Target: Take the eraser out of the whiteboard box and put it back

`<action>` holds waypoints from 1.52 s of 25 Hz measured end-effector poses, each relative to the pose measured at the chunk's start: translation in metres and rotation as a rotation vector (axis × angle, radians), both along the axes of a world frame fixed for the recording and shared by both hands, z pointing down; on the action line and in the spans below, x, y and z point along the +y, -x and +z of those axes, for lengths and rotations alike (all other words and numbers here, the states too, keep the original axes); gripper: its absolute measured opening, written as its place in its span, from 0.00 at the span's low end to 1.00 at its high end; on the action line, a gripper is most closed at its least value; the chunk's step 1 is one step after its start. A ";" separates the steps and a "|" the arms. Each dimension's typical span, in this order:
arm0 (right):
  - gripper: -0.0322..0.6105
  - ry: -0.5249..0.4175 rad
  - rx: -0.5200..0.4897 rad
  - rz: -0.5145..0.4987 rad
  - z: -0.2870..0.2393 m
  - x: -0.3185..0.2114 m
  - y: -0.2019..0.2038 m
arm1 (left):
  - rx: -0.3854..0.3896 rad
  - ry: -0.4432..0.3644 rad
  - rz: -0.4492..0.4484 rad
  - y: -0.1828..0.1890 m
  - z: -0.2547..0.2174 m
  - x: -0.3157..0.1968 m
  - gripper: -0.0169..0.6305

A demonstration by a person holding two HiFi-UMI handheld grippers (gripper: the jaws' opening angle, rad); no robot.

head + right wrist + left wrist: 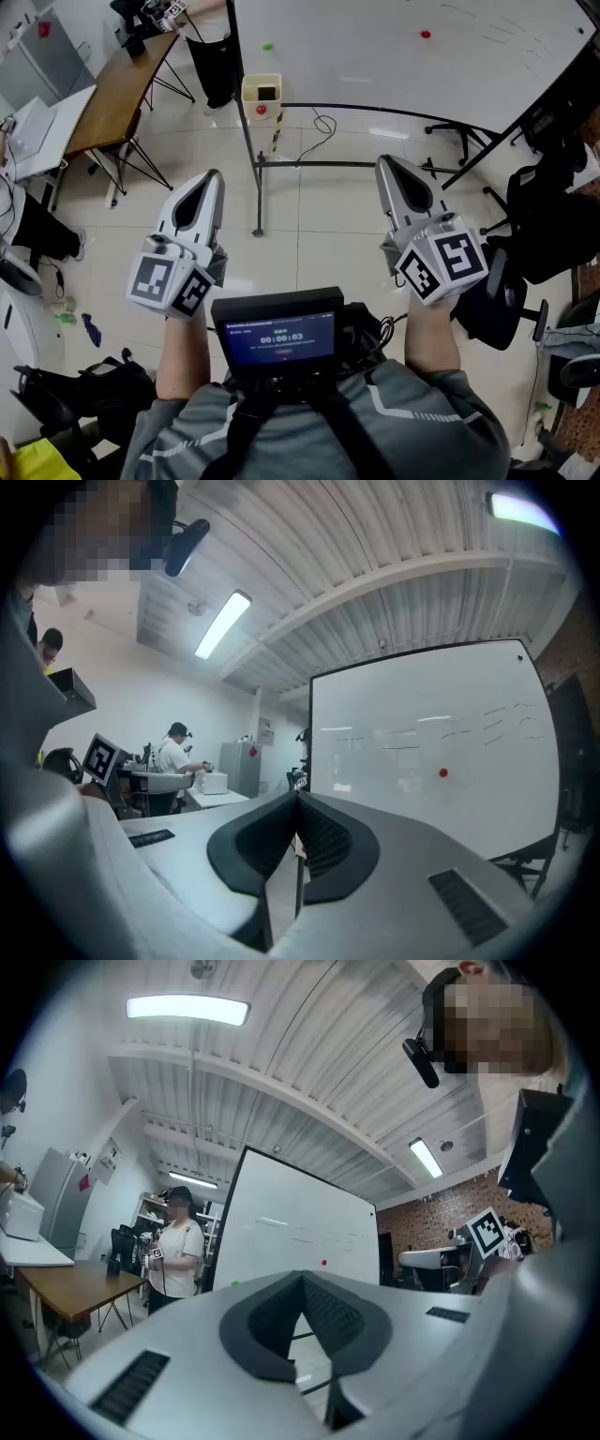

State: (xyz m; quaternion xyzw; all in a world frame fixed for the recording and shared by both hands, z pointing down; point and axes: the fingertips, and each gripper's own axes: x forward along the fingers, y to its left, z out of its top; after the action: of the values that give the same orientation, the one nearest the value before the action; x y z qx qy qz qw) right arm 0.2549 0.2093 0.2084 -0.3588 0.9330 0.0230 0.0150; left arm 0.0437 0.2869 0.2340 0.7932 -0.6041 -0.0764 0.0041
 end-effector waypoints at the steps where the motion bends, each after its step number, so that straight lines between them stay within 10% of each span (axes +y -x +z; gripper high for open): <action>1: 0.09 0.004 0.002 -0.003 0.001 0.001 0.010 | 0.003 0.002 0.003 0.008 0.001 0.000 0.08; 13: 0.09 0.000 0.015 -0.101 0.005 -0.037 0.079 | 0.021 0.024 -0.022 0.054 0.015 -0.042 0.08; 38: 0.09 0.064 -0.077 -0.180 0.028 -0.300 0.107 | -0.072 0.066 -0.112 0.079 -0.005 -0.290 0.08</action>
State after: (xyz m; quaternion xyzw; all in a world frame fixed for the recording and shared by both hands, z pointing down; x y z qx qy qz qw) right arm 0.1479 -0.0903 0.2362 -0.2746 0.9604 -0.0222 0.0414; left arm -0.0356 -0.0036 0.2294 0.7599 -0.6495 -0.0279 0.0043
